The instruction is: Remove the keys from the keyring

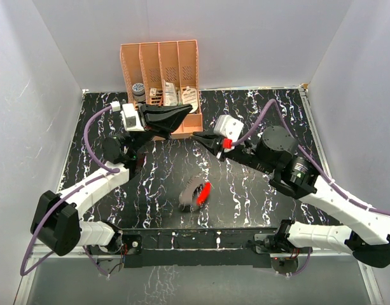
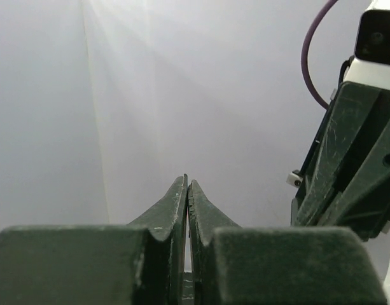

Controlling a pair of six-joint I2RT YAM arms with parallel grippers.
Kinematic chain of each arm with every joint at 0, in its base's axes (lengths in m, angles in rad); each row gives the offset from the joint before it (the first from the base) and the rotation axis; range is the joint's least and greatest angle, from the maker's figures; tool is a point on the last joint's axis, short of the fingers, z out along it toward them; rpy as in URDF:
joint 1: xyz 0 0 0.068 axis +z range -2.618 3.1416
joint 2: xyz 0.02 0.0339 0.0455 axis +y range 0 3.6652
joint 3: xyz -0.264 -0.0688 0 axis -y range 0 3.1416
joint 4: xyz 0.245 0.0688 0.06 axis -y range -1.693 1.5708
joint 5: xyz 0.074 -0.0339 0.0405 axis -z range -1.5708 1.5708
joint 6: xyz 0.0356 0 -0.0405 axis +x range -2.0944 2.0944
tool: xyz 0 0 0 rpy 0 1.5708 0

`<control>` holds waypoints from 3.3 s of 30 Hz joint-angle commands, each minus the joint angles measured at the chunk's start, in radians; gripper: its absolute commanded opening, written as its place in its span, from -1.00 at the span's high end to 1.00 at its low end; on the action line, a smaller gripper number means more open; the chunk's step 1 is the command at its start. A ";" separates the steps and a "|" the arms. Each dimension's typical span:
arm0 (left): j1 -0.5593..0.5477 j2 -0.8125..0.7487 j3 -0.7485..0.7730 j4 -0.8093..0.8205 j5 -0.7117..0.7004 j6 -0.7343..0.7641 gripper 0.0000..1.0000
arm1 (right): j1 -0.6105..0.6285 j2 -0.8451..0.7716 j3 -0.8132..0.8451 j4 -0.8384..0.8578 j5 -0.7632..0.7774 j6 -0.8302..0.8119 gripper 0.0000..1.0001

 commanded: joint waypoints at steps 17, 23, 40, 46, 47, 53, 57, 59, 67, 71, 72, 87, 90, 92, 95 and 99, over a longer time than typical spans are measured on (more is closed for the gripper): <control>0.004 -0.182 -0.192 -0.345 -0.334 0.302 1.00 | 0.001 -0.008 -0.115 0.100 0.427 0.112 1.00; 0.003 -0.131 -0.153 -0.670 -0.187 0.243 1.00 | -0.053 0.093 -0.141 0.022 0.517 0.275 1.00; -0.218 -0.213 -0.224 -1.352 -0.118 0.086 1.00 | -0.277 0.146 -0.317 -0.019 0.372 0.577 1.00; -0.252 -0.194 -0.235 -1.498 -0.108 0.043 1.00 | -0.292 0.191 -0.352 -0.011 0.348 0.626 1.00; -0.252 -0.188 -0.241 -1.513 -0.112 0.031 1.00 | -0.295 0.192 -0.358 -0.004 0.346 0.631 1.00; -0.253 -0.093 -0.228 -1.566 -0.039 0.030 0.99 | -0.326 0.254 -0.368 -0.002 0.282 0.675 1.00; -0.253 0.022 -0.223 -1.542 0.057 0.035 0.97 | -0.334 0.287 -0.377 0.016 0.242 0.691 1.00; -0.254 0.068 -0.223 -1.513 0.088 0.034 0.97 | -0.337 0.295 -0.375 0.020 0.239 0.690 1.00; -0.252 0.217 -0.202 -1.467 0.223 0.052 0.94 | -0.367 0.314 -0.376 0.019 0.260 0.699 1.00; -0.244 0.293 -0.156 -1.503 0.205 0.080 0.91 | -0.381 0.320 -0.379 0.015 0.251 0.705 1.00; -0.244 0.320 -0.135 -1.531 0.184 0.101 0.90 | -0.383 0.323 -0.377 0.009 0.251 0.706 1.00; -0.094 0.495 0.002 -1.612 -0.042 0.174 0.96 | -0.405 0.370 -0.403 0.030 0.260 0.721 1.00; -0.065 0.546 0.088 -1.601 -0.089 0.190 0.96 | -0.416 0.403 -0.406 0.050 0.250 0.723 1.00; -0.053 0.586 0.144 -1.585 -0.113 0.198 0.96 | -0.422 0.426 -0.409 0.062 0.229 0.724 1.00; -0.033 0.639 0.214 -1.567 -0.136 0.199 0.97 | -0.430 0.448 -0.417 0.080 0.211 0.722 1.00; -0.010 0.659 0.256 -1.590 -0.169 0.214 0.97 | -0.454 0.457 -0.442 0.099 0.246 0.726 1.00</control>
